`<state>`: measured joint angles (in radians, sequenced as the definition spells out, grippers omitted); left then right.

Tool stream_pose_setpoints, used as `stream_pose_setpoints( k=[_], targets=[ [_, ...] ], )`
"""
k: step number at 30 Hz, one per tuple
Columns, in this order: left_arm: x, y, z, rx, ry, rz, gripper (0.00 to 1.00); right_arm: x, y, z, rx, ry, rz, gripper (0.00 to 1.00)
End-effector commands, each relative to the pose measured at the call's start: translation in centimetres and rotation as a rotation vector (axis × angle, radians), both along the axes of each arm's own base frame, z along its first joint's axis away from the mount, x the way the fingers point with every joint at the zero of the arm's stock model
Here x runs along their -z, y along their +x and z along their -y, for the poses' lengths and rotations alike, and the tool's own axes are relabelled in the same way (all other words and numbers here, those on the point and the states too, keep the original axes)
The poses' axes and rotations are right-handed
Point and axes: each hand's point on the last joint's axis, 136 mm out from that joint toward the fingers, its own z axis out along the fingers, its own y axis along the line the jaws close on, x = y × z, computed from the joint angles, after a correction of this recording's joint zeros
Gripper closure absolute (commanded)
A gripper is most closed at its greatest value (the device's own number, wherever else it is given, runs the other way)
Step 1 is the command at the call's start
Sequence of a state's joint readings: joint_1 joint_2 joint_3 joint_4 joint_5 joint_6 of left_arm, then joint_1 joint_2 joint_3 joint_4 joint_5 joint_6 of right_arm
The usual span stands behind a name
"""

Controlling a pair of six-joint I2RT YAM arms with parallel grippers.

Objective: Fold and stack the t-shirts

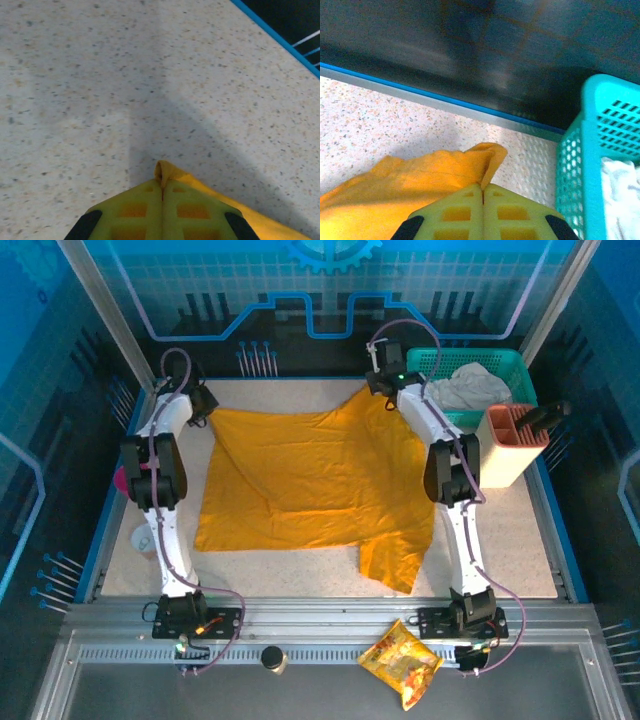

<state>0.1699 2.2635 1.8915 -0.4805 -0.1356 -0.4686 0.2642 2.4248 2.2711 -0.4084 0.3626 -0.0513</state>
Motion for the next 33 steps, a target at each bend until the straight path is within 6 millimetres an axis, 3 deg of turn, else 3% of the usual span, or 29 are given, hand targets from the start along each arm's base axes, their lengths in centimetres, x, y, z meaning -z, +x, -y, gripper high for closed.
stream_pose_setpoints(
  k=[1, 10, 16, 24, 33],
  targets=[
    [-1.8, -0.6, -1.8, -0.019, 0.036, 0.031, 1.00, -4.4, -0.5, 1.2, 0.037, 0.063, 0.095, 1.00],
    [-0.8, 0.3, -1.2, 0.035, 0.003, 0.037, 1.00, -5.5, -3.6, 2.4, 0.037, 0.128, 0.092, 1.00],
    [-2.0, 0.1, -0.1, 0.058, -0.045, 0.097, 1.00, -4.9, -5.9, 3.1, 0.044, 0.191, 0.068, 1.00],
    [-2.8, -1.8, 0.7, 0.069, -0.064, 0.121, 1.00, -4.9, -9.9, 3.6, 0.044, 0.255, 0.064, 1.00],
    [-1.5, -4.1, 0.8, 0.051, -0.055, 0.095, 1.00, -2.0, -14.1, 3.5, 0.062, 0.323, 0.005, 1.00]
  ],
)
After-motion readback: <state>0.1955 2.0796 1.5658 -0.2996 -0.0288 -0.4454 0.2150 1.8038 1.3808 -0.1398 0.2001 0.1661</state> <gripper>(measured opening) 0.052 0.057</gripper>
